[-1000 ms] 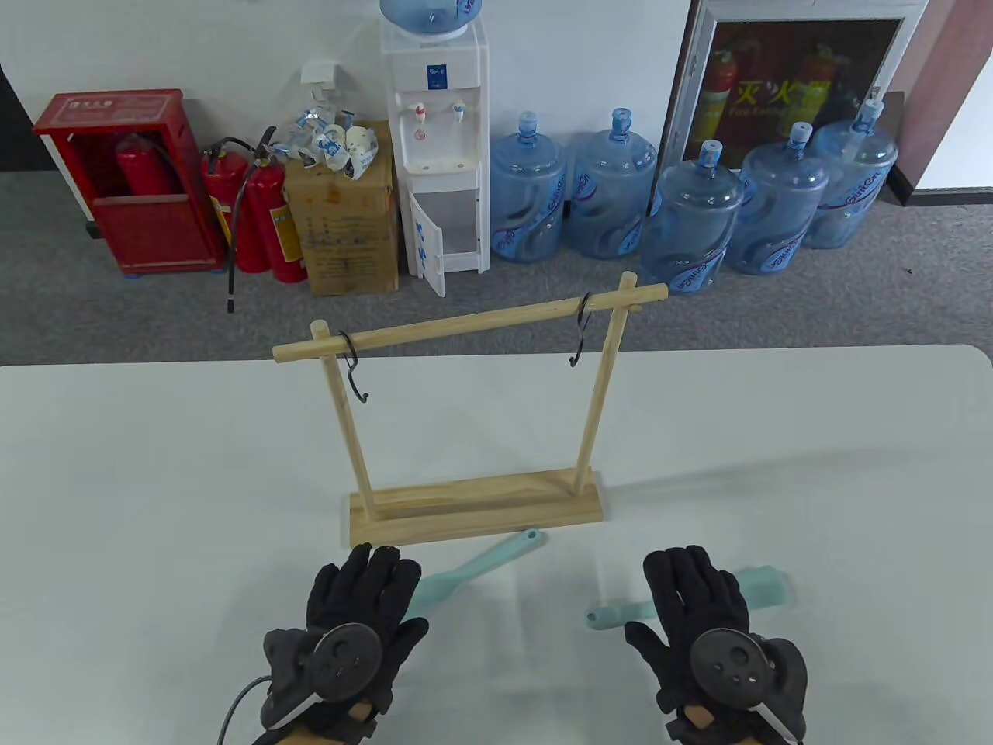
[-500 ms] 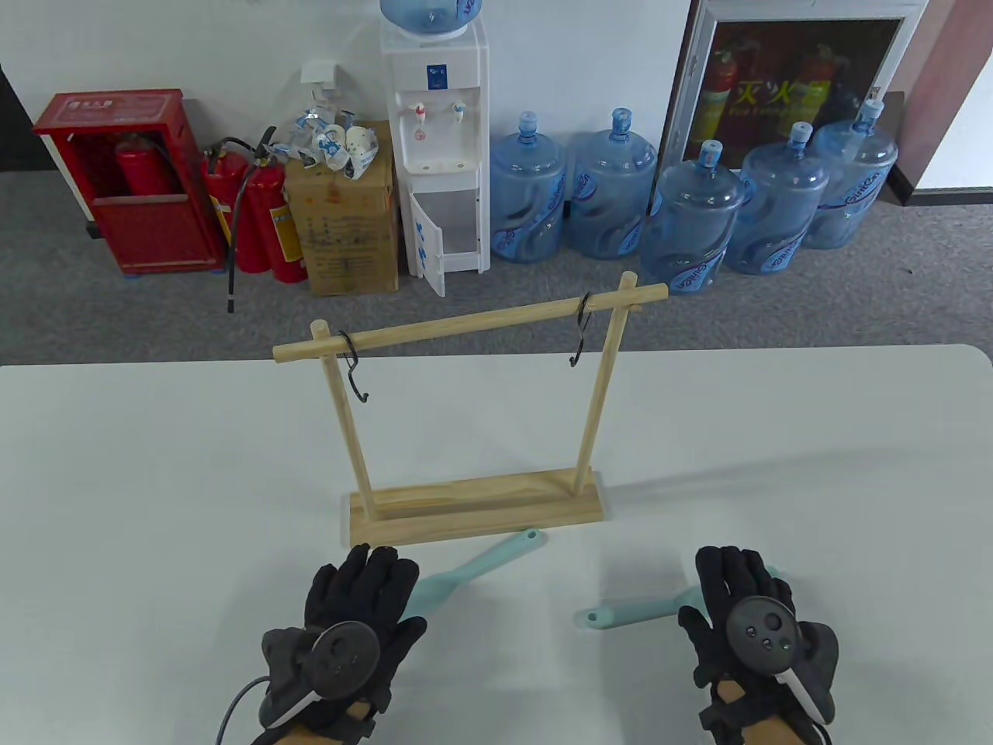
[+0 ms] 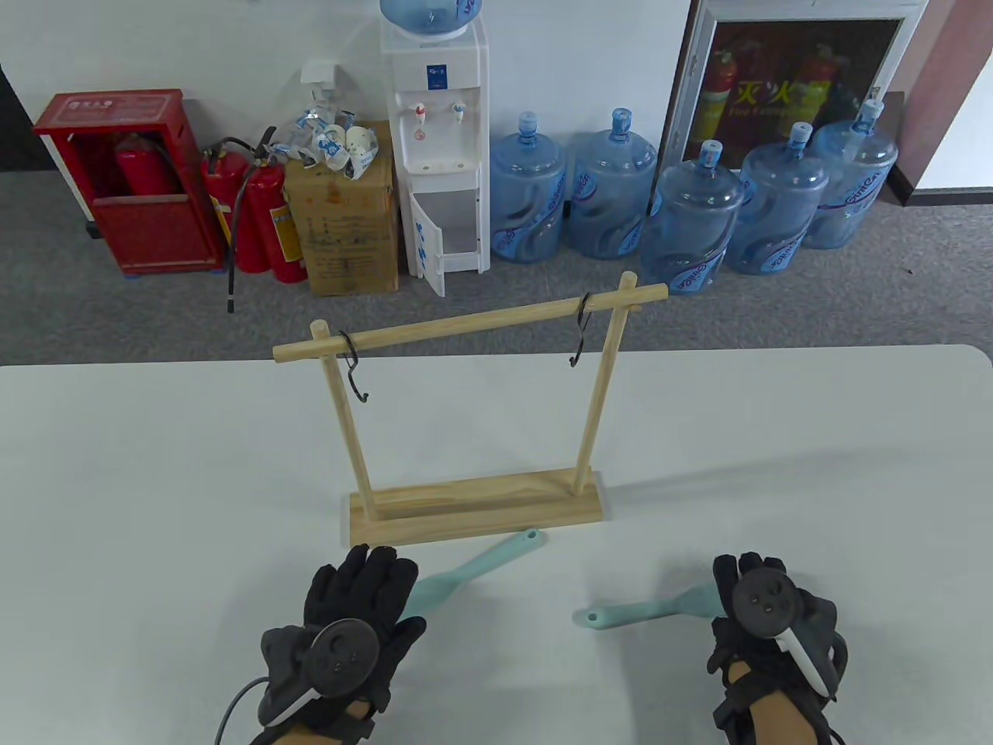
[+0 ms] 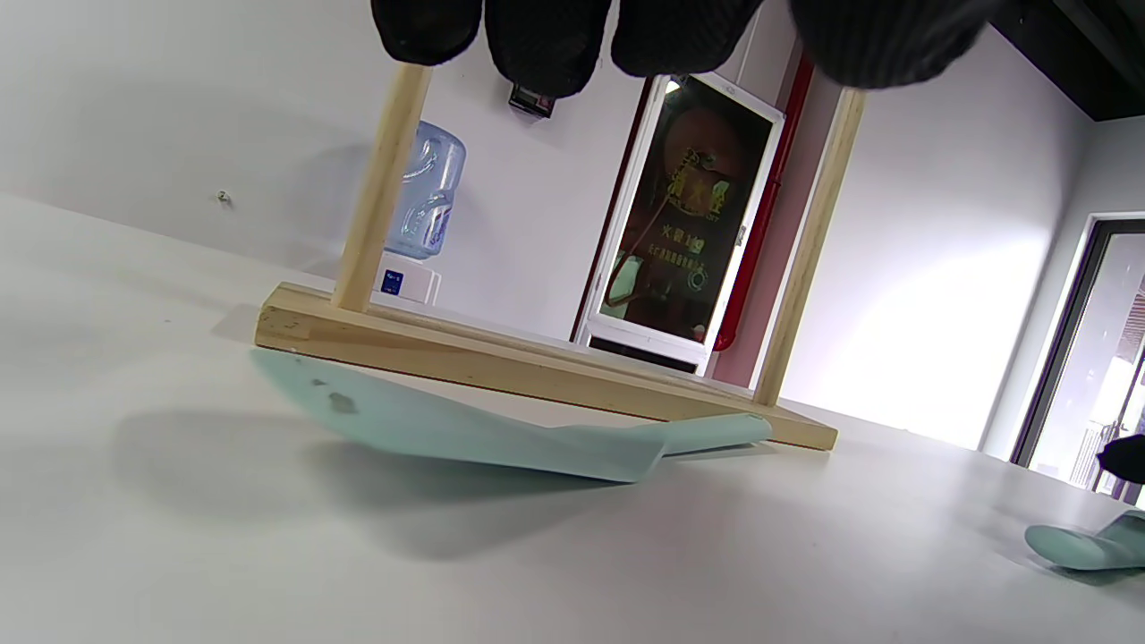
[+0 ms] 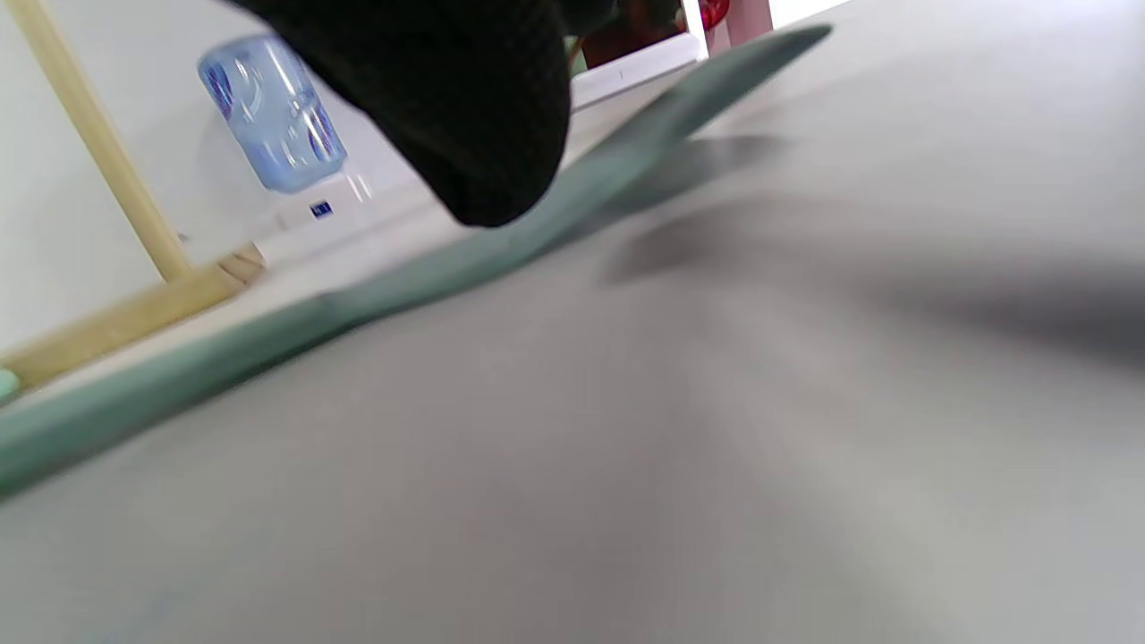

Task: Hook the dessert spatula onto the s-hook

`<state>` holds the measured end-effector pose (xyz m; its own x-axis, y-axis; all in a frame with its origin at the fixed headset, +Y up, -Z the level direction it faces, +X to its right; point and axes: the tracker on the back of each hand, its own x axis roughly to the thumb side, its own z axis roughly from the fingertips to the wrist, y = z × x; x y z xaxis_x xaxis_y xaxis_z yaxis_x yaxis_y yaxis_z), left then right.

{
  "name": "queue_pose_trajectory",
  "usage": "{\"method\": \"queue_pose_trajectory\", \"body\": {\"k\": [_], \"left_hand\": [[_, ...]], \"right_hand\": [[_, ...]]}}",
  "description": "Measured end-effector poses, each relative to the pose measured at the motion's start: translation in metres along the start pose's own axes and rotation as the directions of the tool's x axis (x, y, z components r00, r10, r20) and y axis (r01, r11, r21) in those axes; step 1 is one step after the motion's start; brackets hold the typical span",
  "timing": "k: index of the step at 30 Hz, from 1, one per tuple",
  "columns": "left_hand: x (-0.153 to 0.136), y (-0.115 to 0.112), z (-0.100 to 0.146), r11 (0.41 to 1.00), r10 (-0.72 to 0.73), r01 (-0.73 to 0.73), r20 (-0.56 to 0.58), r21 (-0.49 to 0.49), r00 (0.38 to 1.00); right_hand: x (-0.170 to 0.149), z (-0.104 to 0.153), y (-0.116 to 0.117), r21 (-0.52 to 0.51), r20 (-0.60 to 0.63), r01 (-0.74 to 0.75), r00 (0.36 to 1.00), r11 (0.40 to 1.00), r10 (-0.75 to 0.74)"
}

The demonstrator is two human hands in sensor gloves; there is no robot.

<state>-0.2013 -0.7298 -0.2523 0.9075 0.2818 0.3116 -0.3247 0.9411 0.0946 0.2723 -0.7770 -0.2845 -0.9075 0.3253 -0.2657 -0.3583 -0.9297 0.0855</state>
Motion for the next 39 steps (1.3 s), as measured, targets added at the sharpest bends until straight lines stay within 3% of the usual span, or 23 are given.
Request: {"method": "queue_pose_trajectory", "body": {"k": [18, 23, 30, 39], "left_hand": [[-0.005, 0.001, 0.0, 1.0, 0.015, -0.015, -0.026, -0.012, 1.0], [-0.007, 0.002, 0.0, 1.0, 0.023, -0.023, -0.029, -0.002, 0.999], [-0.009, 0.002, -0.001, 1.0, 0.019, -0.02, -0.04, -0.007, 0.999], [-0.011, 0.005, 0.0, 1.0, 0.024, -0.024, -0.05, -0.001, 0.998]], "right_hand": [[0.015, -0.041, 0.003, 0.232, -0.105, -0.223, 0.962, 0.947, 0.252], [0.021, -0.044, -0.001, 0.193, -0.035, -0.311, 0.946, 0.931, 0.323], [0.017, -0.037, -0.008, 0.137, -0.027, -0.349, 0.934, 0.927, 0.355], [-0.001, -0.02, -0.018, 0.061, -0.017, -0.186, 0.982, 0.981, 0.187]]}}
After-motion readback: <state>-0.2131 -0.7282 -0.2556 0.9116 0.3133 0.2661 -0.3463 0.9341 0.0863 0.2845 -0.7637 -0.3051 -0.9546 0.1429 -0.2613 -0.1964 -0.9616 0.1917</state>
